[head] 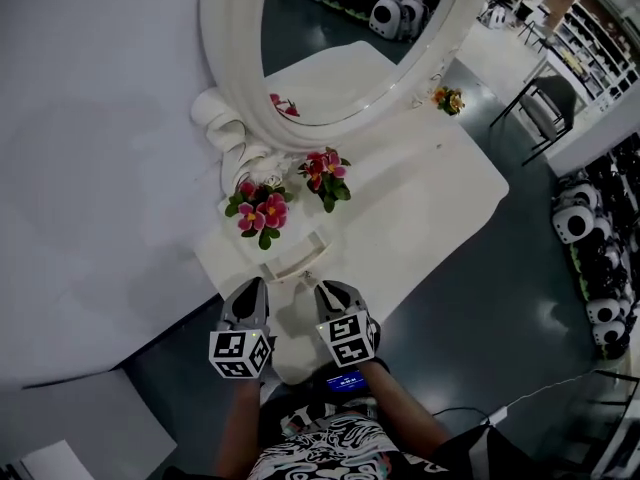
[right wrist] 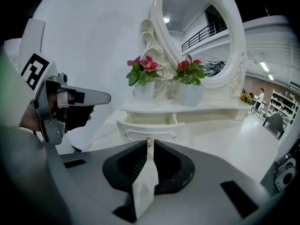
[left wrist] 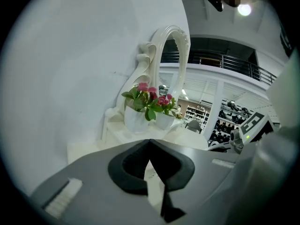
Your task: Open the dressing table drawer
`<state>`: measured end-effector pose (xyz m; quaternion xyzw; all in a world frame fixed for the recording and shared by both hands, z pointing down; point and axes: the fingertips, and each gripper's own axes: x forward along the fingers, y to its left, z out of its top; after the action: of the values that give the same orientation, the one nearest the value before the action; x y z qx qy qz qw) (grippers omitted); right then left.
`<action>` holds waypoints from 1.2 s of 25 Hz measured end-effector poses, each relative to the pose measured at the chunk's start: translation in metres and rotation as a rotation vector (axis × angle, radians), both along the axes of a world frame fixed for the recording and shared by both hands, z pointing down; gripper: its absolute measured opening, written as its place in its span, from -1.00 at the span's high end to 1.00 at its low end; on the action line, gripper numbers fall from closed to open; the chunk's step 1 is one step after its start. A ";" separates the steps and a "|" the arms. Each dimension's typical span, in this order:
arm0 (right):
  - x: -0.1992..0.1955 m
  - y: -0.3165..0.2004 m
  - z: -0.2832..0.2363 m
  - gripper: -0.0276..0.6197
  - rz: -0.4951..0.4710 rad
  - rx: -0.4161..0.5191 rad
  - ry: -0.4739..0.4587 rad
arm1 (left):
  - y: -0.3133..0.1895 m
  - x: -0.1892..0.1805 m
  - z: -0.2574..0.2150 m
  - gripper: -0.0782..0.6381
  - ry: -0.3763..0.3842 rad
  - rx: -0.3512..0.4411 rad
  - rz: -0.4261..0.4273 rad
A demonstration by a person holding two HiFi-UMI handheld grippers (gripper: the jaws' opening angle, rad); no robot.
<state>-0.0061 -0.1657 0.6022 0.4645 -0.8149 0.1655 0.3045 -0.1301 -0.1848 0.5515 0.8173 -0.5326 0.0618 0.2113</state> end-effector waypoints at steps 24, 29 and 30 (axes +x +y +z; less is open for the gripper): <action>0.017 0.019 -0.066 0.91 0.123 0.151 -0.090 | 0.020 0.009 -0.042 0.78 -0.022 0.089 0.051; 0.019 0.018 -0.067 0.91 0.131 0.162 -0.090 | 0.019 0.011 -0.039 0.78 -0.022 0.084 0.061; 0.020 0.017 -0.069 0.91 0.136 0.169 -0.091 | 0.018 0.011 -0.039 0.78 -0.022 0.084 0.062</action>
<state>0.0136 -0.1487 0.5337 0.5346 -0.8057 0.1376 0.2149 -0.1187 -0.1664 0.5124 0.8408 -0.5114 0.0548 0.1688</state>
